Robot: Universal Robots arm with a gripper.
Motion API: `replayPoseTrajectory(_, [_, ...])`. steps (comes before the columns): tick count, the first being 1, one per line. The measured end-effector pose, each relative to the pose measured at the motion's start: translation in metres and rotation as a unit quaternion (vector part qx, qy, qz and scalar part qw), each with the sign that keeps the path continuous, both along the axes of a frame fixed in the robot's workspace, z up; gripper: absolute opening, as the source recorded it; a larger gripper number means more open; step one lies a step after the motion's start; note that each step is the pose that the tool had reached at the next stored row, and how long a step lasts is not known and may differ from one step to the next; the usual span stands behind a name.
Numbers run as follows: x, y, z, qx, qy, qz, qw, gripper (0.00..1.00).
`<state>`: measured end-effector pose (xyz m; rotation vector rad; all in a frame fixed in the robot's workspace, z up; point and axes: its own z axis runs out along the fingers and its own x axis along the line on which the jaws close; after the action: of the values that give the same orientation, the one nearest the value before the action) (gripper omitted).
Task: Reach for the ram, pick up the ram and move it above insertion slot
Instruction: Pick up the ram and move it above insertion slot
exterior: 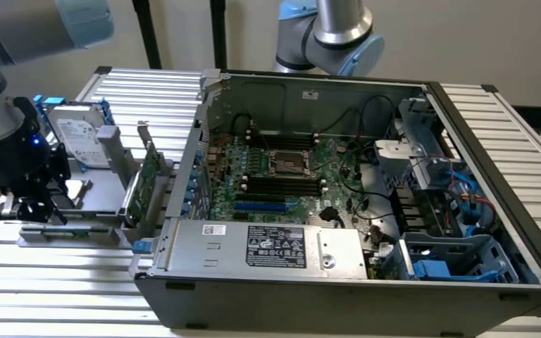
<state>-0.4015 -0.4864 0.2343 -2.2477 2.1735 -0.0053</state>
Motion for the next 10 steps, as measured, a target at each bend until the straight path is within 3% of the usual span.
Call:
replayPoseTrajectory(5, [0.0, -0.0056, -0.0093, 0.0001, 0.0006, 0.0, 1.0, 0.36])
replayPoseTrajectory(10, [0.001, -0.0063, -0.0184, 0.0001, 0.0006, 0.0, 1.0, 0.36])
